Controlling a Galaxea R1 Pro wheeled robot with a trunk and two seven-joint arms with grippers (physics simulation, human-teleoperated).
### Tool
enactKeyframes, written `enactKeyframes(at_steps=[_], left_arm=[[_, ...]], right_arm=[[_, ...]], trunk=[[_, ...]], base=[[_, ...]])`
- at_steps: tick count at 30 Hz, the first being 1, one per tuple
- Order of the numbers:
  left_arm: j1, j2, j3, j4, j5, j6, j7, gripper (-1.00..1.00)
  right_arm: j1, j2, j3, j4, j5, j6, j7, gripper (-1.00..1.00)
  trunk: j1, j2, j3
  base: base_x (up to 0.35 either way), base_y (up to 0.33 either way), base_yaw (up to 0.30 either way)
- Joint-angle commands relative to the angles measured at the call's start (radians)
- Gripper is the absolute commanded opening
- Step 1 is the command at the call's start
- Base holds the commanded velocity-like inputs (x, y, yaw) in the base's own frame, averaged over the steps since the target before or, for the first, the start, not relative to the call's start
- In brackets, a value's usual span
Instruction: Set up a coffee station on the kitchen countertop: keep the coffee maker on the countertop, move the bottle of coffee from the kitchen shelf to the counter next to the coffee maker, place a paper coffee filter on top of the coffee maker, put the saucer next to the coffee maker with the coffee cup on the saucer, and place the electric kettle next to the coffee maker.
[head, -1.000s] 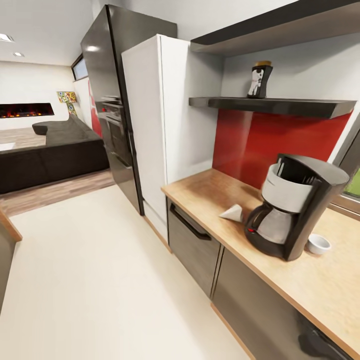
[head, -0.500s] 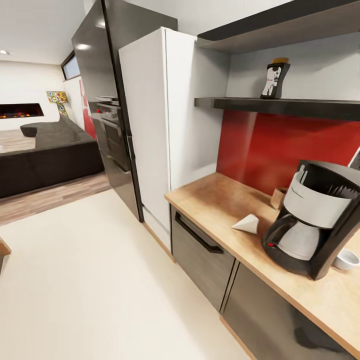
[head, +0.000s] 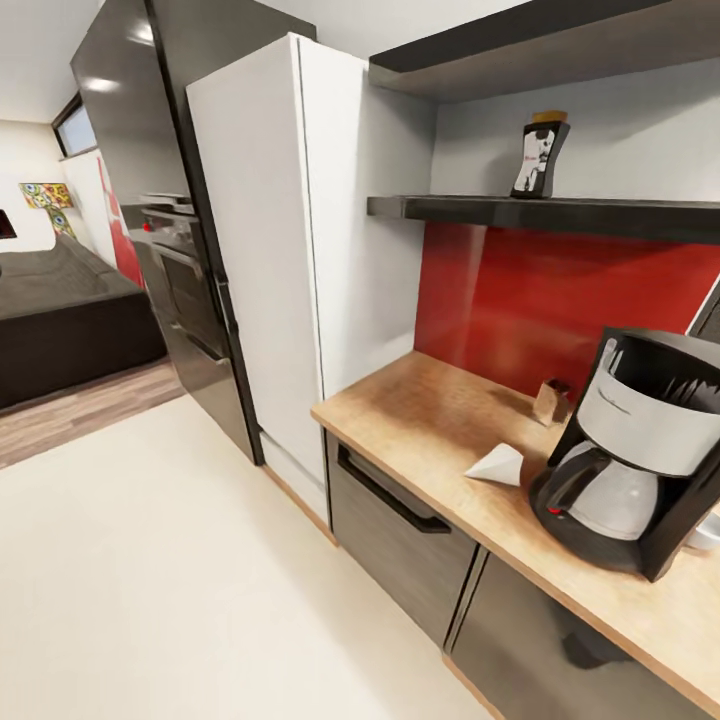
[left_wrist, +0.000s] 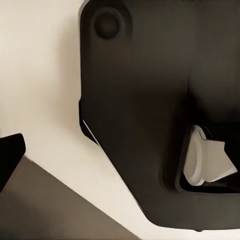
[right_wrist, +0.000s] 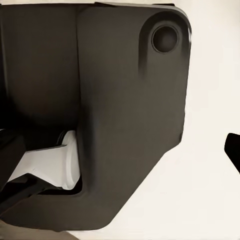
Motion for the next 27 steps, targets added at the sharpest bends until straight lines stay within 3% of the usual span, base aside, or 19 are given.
enactKeyframes(at_steps=[1, 17, 21, 27], left_arm=[[-0.001, 0.000, 0.000, 0.001, 0.003, -0.003, 0.000, 1.00], [-0.001, 0.000, -0.001, 0.001, 0.003, -0.005, 0.000, 1.00], [-0.001, 0.003, 0.000, 0.001, 0.003, -0.005, 0.000, 1.00], [-0.002, 0.001, -0.002, 0.001, -0.002, -0.002, 0.001, 1.00]], right_arm=[[0.000, 0.000, 0.000, -0.001, 0.000, -0.002, 0.000, 1.00], [0.000, 0.002, -0.001, -0.015, -0.002, -0.001, 0.001, 1.00], [0.000, 0.002, -0.003, -0.018, -0.003, -0.001, 0.001, 1.00], [0.000, 0.004, -0.005, -0.019, -0.005, 0.000, 0.002, 1.00]], trunk=[[0.001, -0.002, -0.002], [0.001, -0.002, -0.002], [0.001, -0.002, -0.002], [0.001, -0.002, 0.000]], base=[[0.305, 0.157, -0.068], [0.330, 0.024, -0.007], [0.244, 0.178, -0.025], [0.061, 0.275, -0.232]])
